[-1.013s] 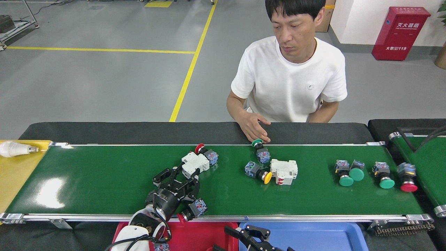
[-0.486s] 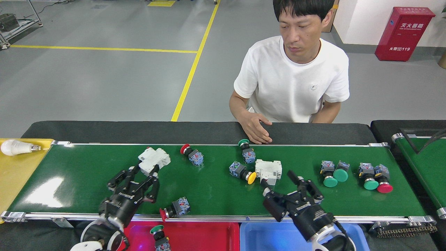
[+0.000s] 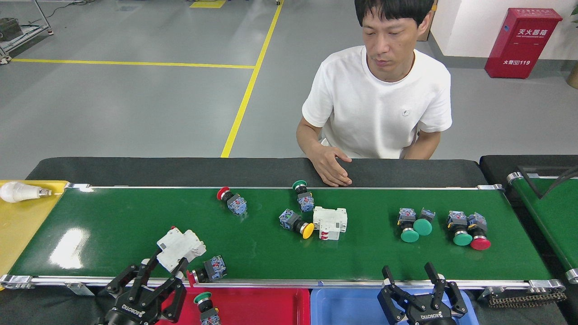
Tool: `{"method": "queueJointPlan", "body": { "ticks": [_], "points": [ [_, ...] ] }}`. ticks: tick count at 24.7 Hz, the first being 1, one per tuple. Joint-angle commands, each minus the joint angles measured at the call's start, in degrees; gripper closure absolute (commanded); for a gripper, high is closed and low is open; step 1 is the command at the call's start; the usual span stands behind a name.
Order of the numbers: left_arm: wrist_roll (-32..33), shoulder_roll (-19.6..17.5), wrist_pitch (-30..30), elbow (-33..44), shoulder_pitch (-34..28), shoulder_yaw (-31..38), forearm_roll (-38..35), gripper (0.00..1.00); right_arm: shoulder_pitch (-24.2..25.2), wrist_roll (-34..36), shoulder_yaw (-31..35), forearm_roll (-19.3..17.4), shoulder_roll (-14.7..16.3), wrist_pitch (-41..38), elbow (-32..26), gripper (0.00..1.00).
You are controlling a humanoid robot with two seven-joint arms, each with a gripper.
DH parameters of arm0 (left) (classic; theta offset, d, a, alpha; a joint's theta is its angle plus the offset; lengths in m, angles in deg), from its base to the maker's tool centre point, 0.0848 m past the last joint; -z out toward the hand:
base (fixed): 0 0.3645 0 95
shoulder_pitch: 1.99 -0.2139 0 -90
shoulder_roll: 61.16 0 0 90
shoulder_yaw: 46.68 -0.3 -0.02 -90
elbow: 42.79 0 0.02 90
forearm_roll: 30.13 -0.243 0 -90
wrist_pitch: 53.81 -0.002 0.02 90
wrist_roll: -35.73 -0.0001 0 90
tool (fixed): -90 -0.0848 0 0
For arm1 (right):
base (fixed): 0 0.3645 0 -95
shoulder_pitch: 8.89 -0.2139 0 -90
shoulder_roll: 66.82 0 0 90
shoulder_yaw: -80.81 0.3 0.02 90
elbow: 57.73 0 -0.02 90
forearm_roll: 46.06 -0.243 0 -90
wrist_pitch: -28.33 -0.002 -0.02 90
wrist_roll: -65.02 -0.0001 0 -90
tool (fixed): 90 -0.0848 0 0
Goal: Pick switch part from conveyor to tray
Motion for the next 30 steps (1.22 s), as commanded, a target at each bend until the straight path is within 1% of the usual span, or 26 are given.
{"method": "queueJointPlan", "body": {
  "ticks": [1,3,6,8,10,13,15,17,18,19,21,22,23,24,27,28,29,30],
  "points": [
    [-0.2,-1.1,2.9,0.9,1.3,-3.3,-0.6,0.90,-1.7,-0.1,-0.2,0.5,-0.2,3.3,0.1,0.01],
    [-0.2,-0.9,3.5,-0.1,2.9,-8.8,-3.4,0.90,-4.8,-2.2,-2.1,1.5,-0.3,5.2,2.2,0.02],
    [-0.2,0.3,3.3,-1.5,5.8,-15.8,-8.9,0.90,-10.9,-4.6,-5.7,1.8,-0.3,10.2,8.2,0.02],
    [-0.2,1.2,3.4,-2.1,6.1,-18.8,-11.2,0.90,-13.6,-4.7,-7.6,1.8,-0.1,13.2,11.3,0.02],
    [-0.2,1.3,3.5,-2.2,6.1,-23.0,-14.3,0.90,-15.1,-4.8,-8.8,1.8,0.2,15.3,13.0,0.02],
    [-0.2,1.5,3.3,-3.7,6.3,-27.3,-19.3,0.90,-16.1,-4.8,-8.9,1.8,-0.1,15.6,14.6,0.02],
    [-0.4,2.1,3.2,-4.5,6.2,-29.4,-22.3,0.90,-18.7,-4.8,-9.4,1.8,-0.6,15.8,17.6,0.02],
    [-0.6,2.2,3.2,-4.5,5.7,-30.3,-23.7,0.89,-21.3,-4.8,-9.9,1.8,-1.3,16.3,20.5,0.02],
    [-0.5,2.2,3.2,-4.5,5.6,-30.6,-24.1,0.87,-22.5,-4.8,-10.1,1.8,-1.4,17.0,22.0,0.02],
    [-0.6,2.1,3.2,-4.5,5.6,-31.0,-24.3,0.81,-23.5,-4.8,-10.2,1.8,-1.4,17.7,23.0,0.01],
    [-0.7,2.5,3.0,-4.5,5.5,-31.4,-24.3,0.42,-25.2,-4.8,-11.3,1.7,-1.5,18.2,24.9,0.01],
    [-0.7,2.7,2.8,-4.5,5.5,-31.4,-24.2,0.30,-25.6,-4.8,-11.6,1.7,-1.5,18.2,25.5,0.02],
    [-0.7,2.7,2.8,-4.5,5.5,-31.1,-24.2,0.04,-25.7,-4.8,-11.7,1.7,-1.5,18.2,25.6,0.02],
    [-0.8,2.6,2.8,-4.5,5.5,-30.9,-24.0,0.00,-25.8,-4.8,-11.7,1.7,-1.5,18.2,25.6,0.01],
    [-0.8,2.9,2.7,-4.2,5.5,-28.4,-22.6,0.00,-25.8,-4.8,-11.7,1.6,-1.6,18.2,26.2,0.02],
    [-0.8,3.2,2.8,-4.1,5.5,-25.9,-21.0,0.00,-25.8,-4.7,-11.8,1.6,-1.5,18.1,26.5,0.05],
    [-0.3,3.6,2.8,-4.1,5.5,-23.2,-18.4,0.00,-25.9,-4.6,-11.8,1.4,-1.4,17.5,27.0,0.14],
    [-0.2,3.8,2.8,-4.1,5.5,-20.4,-16.1,0.00,-26.0,-4.5,-11.8,1.2,-1.3,17.2,27.2,0.21]
  ]
}}
